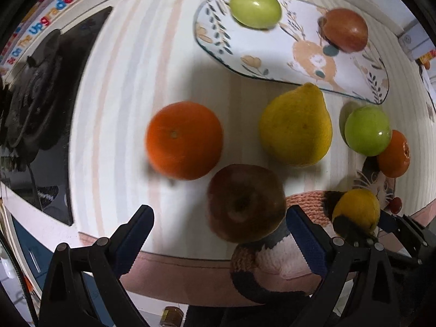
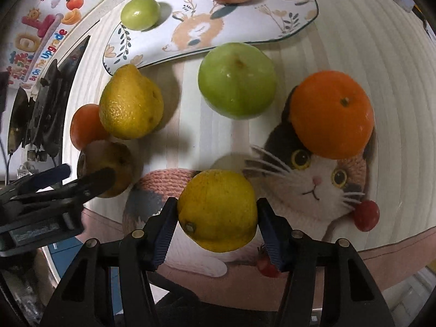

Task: Organize fruits
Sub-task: 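Grasp the yellow lemon with the right tool while the left tool grasps the brown apple, then place the yellow lemon on the plate with the right tool while the left tool places the brown apple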

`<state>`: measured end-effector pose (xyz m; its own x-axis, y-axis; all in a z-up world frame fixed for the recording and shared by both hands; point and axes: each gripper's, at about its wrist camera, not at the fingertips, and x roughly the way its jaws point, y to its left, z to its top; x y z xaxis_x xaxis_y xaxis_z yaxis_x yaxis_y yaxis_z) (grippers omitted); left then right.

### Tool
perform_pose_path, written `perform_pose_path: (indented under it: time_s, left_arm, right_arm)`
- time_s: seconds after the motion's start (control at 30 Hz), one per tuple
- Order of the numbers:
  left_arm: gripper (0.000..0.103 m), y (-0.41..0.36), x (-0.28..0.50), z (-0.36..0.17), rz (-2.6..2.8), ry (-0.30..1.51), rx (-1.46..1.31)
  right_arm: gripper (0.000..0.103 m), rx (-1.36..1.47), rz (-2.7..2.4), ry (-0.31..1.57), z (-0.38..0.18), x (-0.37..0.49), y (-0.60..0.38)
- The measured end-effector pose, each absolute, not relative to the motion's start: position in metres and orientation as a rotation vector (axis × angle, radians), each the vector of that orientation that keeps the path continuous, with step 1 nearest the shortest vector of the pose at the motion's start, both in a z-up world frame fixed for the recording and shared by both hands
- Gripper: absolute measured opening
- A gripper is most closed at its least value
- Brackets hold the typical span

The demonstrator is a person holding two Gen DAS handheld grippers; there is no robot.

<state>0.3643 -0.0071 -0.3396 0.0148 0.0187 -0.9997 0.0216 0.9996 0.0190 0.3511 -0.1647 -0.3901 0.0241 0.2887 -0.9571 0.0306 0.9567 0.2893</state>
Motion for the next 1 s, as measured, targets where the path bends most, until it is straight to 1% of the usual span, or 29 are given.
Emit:
perform_pose_path:
  time_s: [0.07,0.1,0.13,0.17,0.37,0.43,0.5,0.63,0.73,0.77,1.0]
  left_arm:
    - [0.098,-0.013,0.367,-0.346,-0.031,1.565,0.031]
    - [0.096,-0.016,0.367,-0.348,-0.047,1.564,0.028]
    - [0.084,-0.018,0.367,-0.35,-0.059,1.56,0.023]
    - [0.063,-0.02,0.366,-0.352,-0.065,1.558,0.019]
    - [0.064,-0.025,0.356,-0.353,-0.067,1.55,0.02]
    - [0.064,-0.025,0.347,-0.352,-0.073,1.564,0.014]
    - [0.064,-0.025,0.336,-0.352,-0.074,1.573,0.007]
    - [0.064,-0.024,0.324,-0.355,-0.065,1.578,0.003]
    - [0.064,-0.026,0.321,-0.355,-0.06,1.567,0.007]
    - [0.064,-0.028,0.322,-0.355,-0.059,1.565,0.008]
    - [0.063,-0.04,0.318,-0.351,-0.062,1.545,0.019]
  right_arm:
    - [0.061,0.267,0.204,1.54,-0.392,0.351,-0.166]
    - [0.061,0.271,0.206,1.541,-0.394,0.351,-0.168]
    - [0.061,0.278,0.208,1.541,-0.395,0.351,-0.168]
    - [0.061,0.285,0.21,1.542,-0.392,0.353,-0.171]
    - [0.062,0.311,0.215,1.553,-0.391,0.357,-0.185]
    - [0.064,0.31,0.214,1.548,-0.388,0.356,-0.185]
    - [0.068,0.311,0.218,1.54,-0.385,0.355,-0.187]
    - [0.068,0.293,0.219,1.542,-0.385,0.354,-0.186]
    - [0.067,0.28,0.215,1.547,-0.389,0.354,-0.184]
    - [0.061,0.279,0.213,1.541,-0.389,0.354,-0.184]
    - [0.06,0.291,0.206,1.526,-0.384,0.351,-0.19]
